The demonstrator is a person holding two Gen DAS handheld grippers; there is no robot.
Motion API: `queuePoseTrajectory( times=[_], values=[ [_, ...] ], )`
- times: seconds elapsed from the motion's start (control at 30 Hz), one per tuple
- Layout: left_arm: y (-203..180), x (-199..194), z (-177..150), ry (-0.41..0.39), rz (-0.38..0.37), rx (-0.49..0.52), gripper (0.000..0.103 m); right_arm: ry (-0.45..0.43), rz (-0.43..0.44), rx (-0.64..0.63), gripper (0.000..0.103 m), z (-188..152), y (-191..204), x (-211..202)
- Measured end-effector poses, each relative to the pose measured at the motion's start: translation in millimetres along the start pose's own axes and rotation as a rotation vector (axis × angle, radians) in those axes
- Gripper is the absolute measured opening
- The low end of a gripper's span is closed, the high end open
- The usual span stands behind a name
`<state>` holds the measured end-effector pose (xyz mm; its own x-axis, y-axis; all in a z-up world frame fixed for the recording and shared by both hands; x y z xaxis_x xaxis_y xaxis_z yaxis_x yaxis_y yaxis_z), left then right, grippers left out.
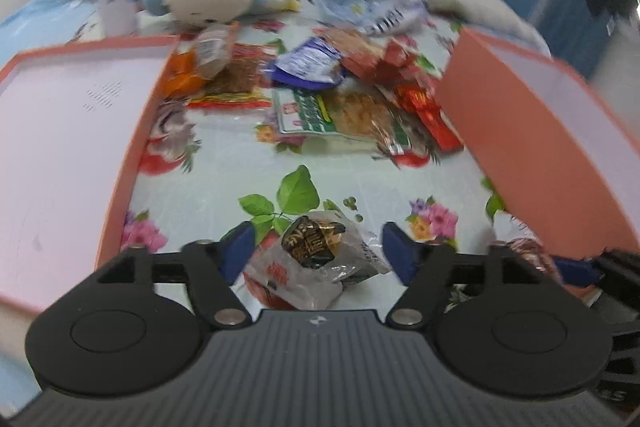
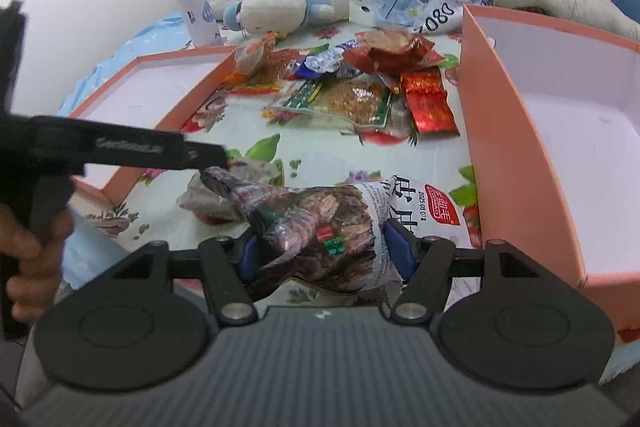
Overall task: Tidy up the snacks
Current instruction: 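Lift both held bags and carry them toward the deep pink box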
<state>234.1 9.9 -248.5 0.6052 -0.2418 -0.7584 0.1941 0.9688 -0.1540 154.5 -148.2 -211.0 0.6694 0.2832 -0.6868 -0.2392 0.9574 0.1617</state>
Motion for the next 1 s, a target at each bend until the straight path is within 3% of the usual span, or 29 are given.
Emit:
queuePoseTrajectory(
  times=[0.13, 0.23, 0.53, 0.73, 0.8, 0.9, 1.0],
  values=[
    [-3.8, 22.4, -1.3, 0.044, -0.051, 0.052, 0.086, 0.021, -0.006, 0.014, 0.066, -8.4, -2.2, 0.5],
    [-6.6, 36.7, -9.0, 0.093, -0.032, 0.099, 0.089, 0.063, -0.034, -0.005, 0.066, -17.0, -4.4, 3.4],
    [-11.2, 43.9, -24.6, 0.103, -0.014, 0.141, 0.088, 0.094, -0.023, -0.015, 0.066, -28.5, -6.2, 9.1],
    [-13.9, 39.3, -29.7, 0.080, 0.019, 0.105, 0.077, 0.093, -0.020, -0.019, 0.066, -29.2, -5.8, 9.9],
    [-14.5, 37.2, -31.1, 0.073, 0.051, 0.098, 0.066, 0.092, -0.019, -0.020, 0.066, -29.3, -6.3, 9.6],
    [-16.2, 31.3, -33.9, 0.071, 0.058, 0.095, 0.057, 0.089, -0.015, -0.019, 0.066, -28.3, -5.8, 7.7],
    [-8.5, 23.8, -32.7, 0.074, 0.070, 0.024, 0.052, 0.076, -0.008, -0.017, 0.066, -25.4, -4.9, 3.2]
  ],
)
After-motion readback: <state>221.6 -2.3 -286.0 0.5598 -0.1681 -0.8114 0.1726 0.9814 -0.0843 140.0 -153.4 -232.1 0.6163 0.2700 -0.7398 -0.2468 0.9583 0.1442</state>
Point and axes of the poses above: each gripper's, at about its wrist camera, not at the fingertips, and x roughly the way its jaws point, y to its left, z to its top, the point moved 7 cm from there along x, roughly the way its jaws point
